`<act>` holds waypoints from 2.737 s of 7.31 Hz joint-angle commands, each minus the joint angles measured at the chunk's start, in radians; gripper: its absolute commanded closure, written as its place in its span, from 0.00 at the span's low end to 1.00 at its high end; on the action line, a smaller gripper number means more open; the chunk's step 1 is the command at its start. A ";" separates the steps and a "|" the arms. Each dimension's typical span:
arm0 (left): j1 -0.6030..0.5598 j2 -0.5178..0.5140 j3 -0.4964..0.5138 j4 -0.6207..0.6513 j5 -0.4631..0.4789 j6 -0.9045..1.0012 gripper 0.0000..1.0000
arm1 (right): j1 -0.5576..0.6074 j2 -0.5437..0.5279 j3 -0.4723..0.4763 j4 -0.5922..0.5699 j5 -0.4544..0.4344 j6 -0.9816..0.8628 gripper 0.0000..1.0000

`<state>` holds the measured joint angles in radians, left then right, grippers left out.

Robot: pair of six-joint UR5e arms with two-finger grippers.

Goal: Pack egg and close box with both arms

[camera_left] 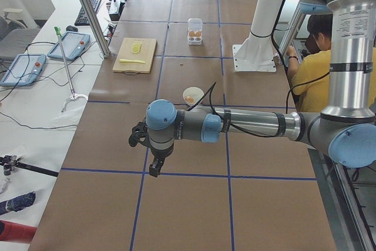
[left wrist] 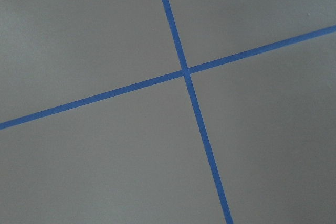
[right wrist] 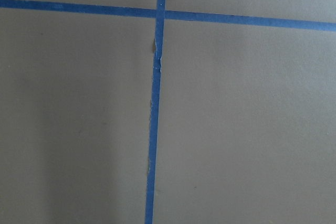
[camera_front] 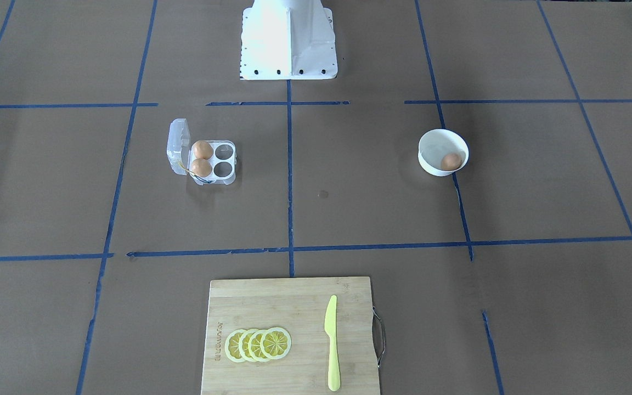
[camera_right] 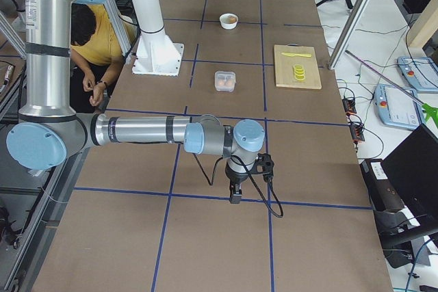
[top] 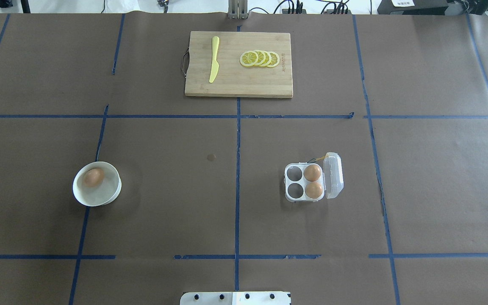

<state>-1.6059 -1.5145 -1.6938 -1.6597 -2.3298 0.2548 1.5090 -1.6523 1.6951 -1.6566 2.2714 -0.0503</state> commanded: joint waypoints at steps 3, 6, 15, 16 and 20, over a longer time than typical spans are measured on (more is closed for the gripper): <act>0.014 -0.015 0.020 -0.372 0.001 -0.006 0.00 | -0.056 0.037 -0.041 0.309 -0.006 0.032 0.00; 0.032 -0.098 0.124 -0.664 -0.110 -0.008 0.00 | -0.073 0.055 -0.031 0.313 -0.003 0.035 0.00; 0.579 -0.107 -0.076 -0.910 -0.009 -0.675 0.00 | -0.072 0.051 -0.032 0.342 -0.001 0.037 0.00; 0.677 -0.095 -0.104 -0.879 0.145 -0.739 0.08 | -0.072 0.049 -0.031 0.342 -0.003 0.037 0.00; 0.874 -0.069 -0.118 -0.821 0.354 -0.740 0.20 | -0.072 0.048 -0.031 0.342 -0.003 0.035 0.00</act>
<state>-0.7827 -1.5934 -1.8102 -2.4903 -2.0153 -0.4837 1.4373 -1.6034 1.6643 -1.3146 2.2688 -0.0153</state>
